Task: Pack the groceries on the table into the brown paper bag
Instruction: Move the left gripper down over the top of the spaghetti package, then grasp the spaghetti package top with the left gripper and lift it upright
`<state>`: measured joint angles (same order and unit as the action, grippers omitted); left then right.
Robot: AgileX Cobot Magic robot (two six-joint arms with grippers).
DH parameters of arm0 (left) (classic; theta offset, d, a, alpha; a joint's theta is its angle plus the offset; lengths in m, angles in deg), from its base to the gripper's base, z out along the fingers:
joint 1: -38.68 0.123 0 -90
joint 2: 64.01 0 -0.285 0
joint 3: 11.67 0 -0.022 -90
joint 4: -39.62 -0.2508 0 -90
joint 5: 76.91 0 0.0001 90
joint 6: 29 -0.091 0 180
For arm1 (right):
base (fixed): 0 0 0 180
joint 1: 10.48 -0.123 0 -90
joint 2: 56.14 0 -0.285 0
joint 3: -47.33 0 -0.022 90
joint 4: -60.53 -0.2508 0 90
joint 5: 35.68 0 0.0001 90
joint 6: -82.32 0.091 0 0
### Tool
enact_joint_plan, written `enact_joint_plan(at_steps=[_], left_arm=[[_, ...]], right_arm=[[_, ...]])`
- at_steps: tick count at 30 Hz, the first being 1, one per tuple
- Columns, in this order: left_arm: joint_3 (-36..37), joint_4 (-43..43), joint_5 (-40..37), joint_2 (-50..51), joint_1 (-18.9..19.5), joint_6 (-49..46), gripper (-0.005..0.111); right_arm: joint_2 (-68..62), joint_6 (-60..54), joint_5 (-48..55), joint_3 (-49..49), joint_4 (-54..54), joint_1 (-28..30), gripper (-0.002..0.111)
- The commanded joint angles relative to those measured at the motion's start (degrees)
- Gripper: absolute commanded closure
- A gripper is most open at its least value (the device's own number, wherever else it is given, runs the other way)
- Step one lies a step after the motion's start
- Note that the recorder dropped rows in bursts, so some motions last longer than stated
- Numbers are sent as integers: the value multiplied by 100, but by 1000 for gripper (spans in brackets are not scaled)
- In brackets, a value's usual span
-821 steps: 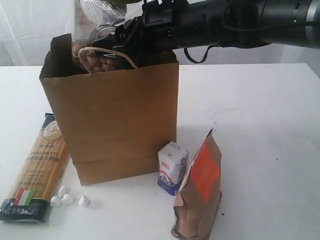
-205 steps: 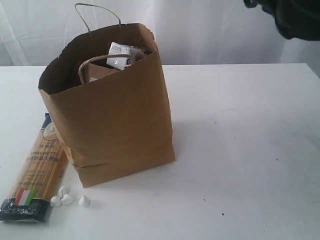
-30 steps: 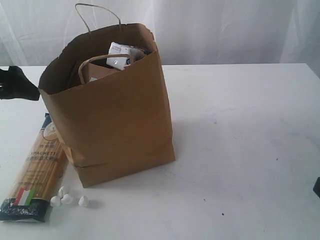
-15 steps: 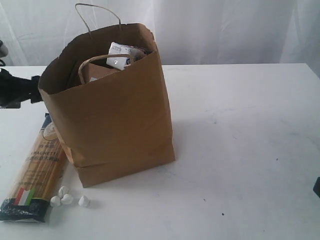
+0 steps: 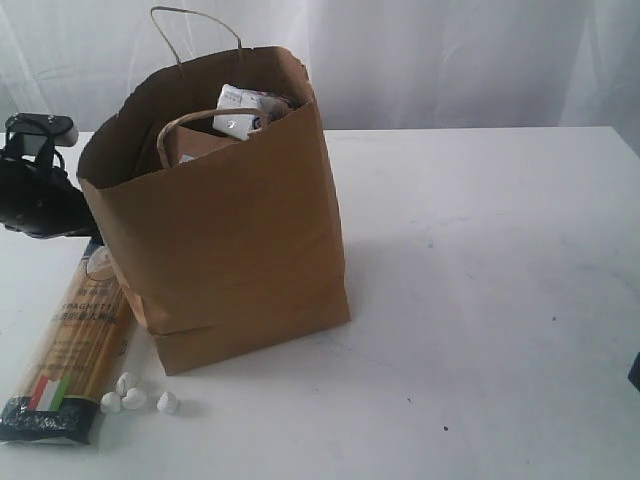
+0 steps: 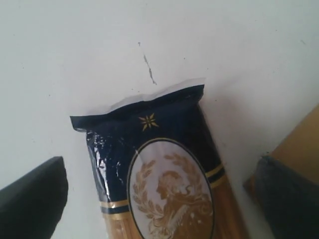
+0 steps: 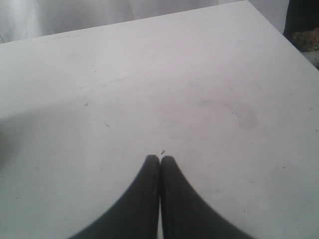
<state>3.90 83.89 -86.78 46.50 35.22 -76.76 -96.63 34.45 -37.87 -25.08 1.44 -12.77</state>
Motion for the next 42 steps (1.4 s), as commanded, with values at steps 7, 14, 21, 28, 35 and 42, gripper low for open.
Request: enact_joint_plan(at_steps=[7, 14, 21, 28, 35, 42], left_arm=[[-6, 18, -162, 438, -196, 17, 2], [-6, 9, -53, 479, -203, -91, 2], [-6, 9, 406, 482, -203, -97, 2], [-6, 9, 319, 698, -203, -97, 2], [-6, 9, -10, 874, -203, -23, 8], [-144, 9, -823, 963, -182, 397, 99]], right_arm=[[-17, 19, -60, -21, 26, -15, 108], [-17, 19, -46, -21, 26, -15, 108], [-17, 73, -48, -21, 26, -15, 108], [-17, 84, -48, -21, 26, -15, 108], [-17, 333, -48, -21, 26, -15, 108], [-17, 825, -48, -21, 26, -15, 108]])
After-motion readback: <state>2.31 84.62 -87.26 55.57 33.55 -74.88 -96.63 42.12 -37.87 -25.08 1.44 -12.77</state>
